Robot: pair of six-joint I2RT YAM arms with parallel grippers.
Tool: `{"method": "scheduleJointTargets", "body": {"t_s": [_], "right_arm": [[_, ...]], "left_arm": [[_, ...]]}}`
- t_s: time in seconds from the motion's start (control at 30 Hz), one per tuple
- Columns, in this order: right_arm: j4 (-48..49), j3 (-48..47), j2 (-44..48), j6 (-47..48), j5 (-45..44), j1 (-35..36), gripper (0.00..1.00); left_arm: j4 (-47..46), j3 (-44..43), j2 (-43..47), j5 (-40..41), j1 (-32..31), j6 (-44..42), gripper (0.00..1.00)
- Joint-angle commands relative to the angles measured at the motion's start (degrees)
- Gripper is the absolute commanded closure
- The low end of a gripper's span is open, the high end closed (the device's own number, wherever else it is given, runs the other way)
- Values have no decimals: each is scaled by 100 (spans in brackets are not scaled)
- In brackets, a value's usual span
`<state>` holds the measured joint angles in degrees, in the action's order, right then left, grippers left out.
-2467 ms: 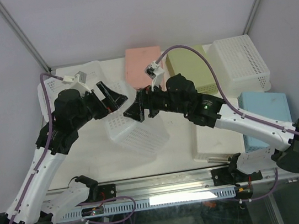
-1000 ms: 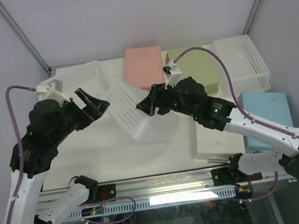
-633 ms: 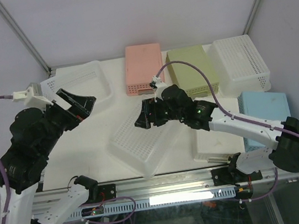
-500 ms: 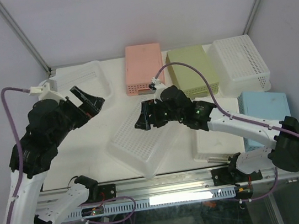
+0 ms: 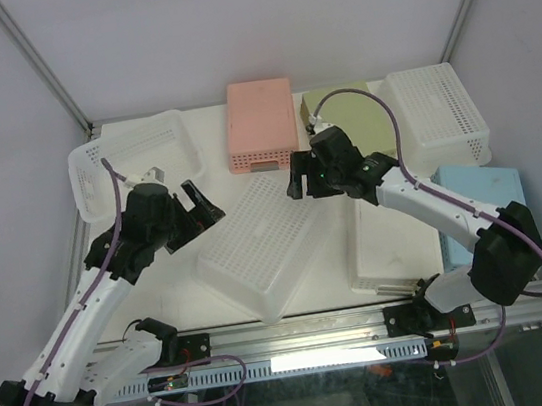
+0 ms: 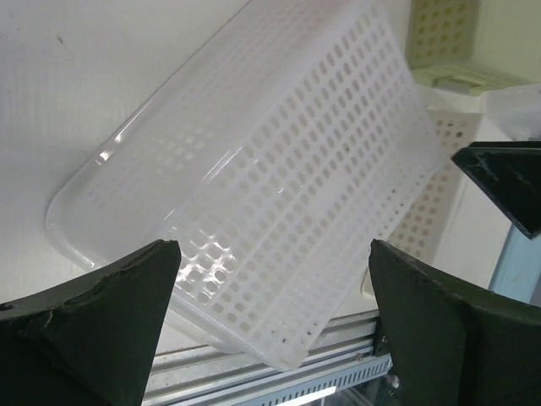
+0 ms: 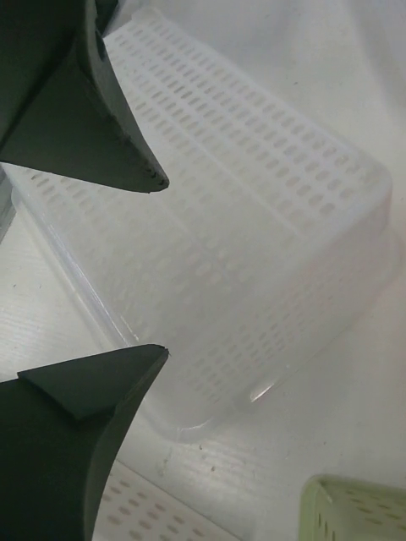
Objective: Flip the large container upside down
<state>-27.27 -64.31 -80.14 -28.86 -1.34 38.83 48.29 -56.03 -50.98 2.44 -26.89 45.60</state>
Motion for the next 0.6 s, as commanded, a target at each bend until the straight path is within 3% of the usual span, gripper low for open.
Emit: {"method": "scheduleJointTargets", "body": {"t_s": [0.0, 0.2, 0.57], "right_arm": [[-293, 191, 266, -89, -105, 6, 24], [-76, 977, 652, -620, 282, 4, 24], [390, 1198, 374, -926, 564, -13, 28]], "left_arm": [[-833, 393, -210, -98, 44, 39, 1], [-1266, 385, -694, -72, 146, -374, 1], [-2040, 1179, -1245, -1236, 475, -615, 1]]}}
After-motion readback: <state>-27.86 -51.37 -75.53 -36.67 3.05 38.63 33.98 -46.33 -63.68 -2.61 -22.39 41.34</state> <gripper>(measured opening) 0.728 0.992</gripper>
